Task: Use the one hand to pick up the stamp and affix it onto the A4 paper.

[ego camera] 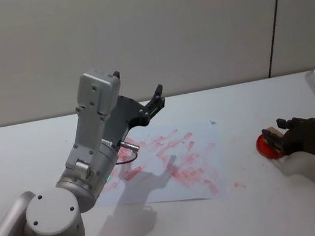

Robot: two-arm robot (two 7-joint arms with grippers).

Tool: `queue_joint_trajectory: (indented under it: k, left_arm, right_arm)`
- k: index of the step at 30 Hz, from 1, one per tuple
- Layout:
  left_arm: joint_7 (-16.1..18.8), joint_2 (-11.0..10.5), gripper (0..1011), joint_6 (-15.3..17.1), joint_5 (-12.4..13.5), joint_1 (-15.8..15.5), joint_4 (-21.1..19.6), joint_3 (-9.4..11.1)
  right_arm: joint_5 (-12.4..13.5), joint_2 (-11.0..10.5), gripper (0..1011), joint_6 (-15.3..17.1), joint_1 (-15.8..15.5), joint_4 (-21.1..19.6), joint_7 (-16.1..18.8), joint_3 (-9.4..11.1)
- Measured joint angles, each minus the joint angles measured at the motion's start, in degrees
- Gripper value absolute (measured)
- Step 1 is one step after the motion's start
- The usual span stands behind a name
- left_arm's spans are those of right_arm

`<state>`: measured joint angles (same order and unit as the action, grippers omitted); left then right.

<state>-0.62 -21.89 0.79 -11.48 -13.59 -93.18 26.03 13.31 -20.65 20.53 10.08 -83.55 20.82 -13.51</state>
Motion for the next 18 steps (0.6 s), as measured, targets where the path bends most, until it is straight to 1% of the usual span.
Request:
queue_joint_trajectory:
  k: [1,3,4,5,8,9,12,14,15,18]
  left_arm:
    - [0.0,0.0,1002,0.0,0.0,0.0,0.0,0.0]
    - [0.0,0.0,1001,0.0,0.0,0.0,0.0,0.0]
    - [0.0,0.0,1001,0.0,0.0,0.0,0.0,0.0]
    - [0.0,0.0,1001,0.0,0.0,0.0,0.0,0.0]
    - [0.0,0.0,1001,0.0,0.0,0.0,0.0,0.0]
    - [0.0,0.0,1002,0.0,0.0,0.0,0.0,0.0]
    - [0.0,0.0,1002,0.0,0.0,0.0,0.0,0.0]
    - [0.0,0.0,1001,0.0,0.0,0.0,0.0,0.0]
    - [0.0,0.0,1001,0.0,0.0,0.0,0.0,0.0]
    - [0.0,0.0,1002,0.0,0.0,0.0,0.0,0.0]
  right_arm:
    - [-0.1,0.0,489,0.0,0.0,0.1,0.0,0.0]
    - [-0.2,0.1,507,0.0,0.1,0.2,0.0,-0.1]
    - [-0.3,0.1,567,0.0,0.1,0.3,0.0,-0.1]
    - [-0.4,0.1,603,0.0,0.1,0.3,0.0,-0.2]
    - [-0.5,0.1,662,0.1,0.2,0.4,0.0,-0.2]
    - [-0.5,0.1,718,0.1,0.2,0.5,0.0,-0.2]
    - [-0.7,0.2,819,0.1,0.2,0.6,0.0,-0.2]
    - [-0.7,0.2,872,0.1,0.3,0.6,0.0,-0.3]
    - [-0.7,0.2,872,0.1,0.3,0.7,0.0,-0.3]
    - [-0.8,0.2,965,0.1,0.3,0.7,0.1,-0.3]
